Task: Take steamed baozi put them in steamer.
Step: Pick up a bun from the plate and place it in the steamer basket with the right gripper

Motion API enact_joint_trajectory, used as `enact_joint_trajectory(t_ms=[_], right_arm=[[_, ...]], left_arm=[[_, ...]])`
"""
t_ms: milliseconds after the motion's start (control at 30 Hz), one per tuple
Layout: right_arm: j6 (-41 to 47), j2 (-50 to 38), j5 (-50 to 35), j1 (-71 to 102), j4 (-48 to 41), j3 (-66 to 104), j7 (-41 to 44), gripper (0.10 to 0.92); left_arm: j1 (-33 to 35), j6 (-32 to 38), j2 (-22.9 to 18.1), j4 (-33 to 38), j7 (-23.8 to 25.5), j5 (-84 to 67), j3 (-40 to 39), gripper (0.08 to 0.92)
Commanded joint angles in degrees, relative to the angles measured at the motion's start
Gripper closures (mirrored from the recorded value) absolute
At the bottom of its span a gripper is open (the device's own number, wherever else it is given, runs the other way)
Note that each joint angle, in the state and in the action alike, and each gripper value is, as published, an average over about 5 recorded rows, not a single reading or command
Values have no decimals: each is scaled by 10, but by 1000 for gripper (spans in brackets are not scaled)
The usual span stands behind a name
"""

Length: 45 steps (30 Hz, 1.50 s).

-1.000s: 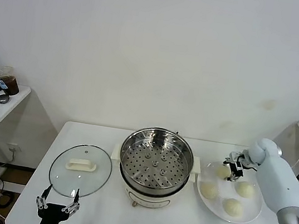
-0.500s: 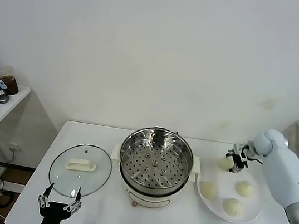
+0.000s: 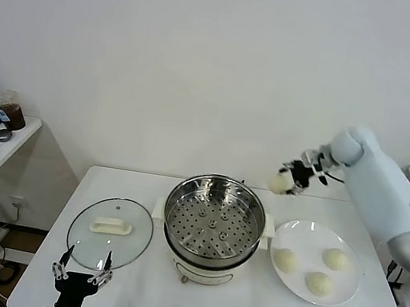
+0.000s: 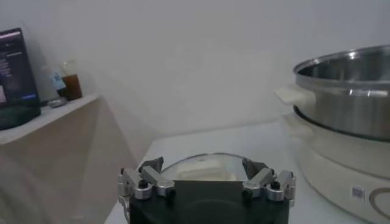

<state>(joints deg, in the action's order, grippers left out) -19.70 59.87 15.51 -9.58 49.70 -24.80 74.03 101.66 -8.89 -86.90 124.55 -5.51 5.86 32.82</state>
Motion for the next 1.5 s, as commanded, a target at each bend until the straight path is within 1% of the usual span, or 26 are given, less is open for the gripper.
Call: enact_joint_trajectory(t_ms=[33, 267, 400, 633, 867, 1200, 1500], right_arm=[[-198, 79, -100, -98, -8, -93, 30, 413], [-275, 101, -22, -96, 27, -126, 30, 402], [-278, 113, 5, -92, 39, -154, 29, 405], [-278, 118, 46, -76, 86, -176, 24, 406], [-278, 124, 128, -49, 72, -166, 11, 406], [-277, 131, 139, -26, 71, -168, 0, 406], [-278, 151, 158, -15, 44, -157, -23, 406]], left_arm=[[-1, 0, -2, 1, 0, 0, -1, 177], [-1, 0, -7, 0, 0, 0, -1, 177], [-1, 0, -10, 0, -1, 0, -3, 177], [-1, 0, -12, -1, -1, -1, -1, 177], [-5, -1, -15, -3, -1, -2, -1, 177], [-7, -1, -18, -5, -1, -2, -1, 177], [-7, -1, -17, -5, -1, -4, 1, 177]])
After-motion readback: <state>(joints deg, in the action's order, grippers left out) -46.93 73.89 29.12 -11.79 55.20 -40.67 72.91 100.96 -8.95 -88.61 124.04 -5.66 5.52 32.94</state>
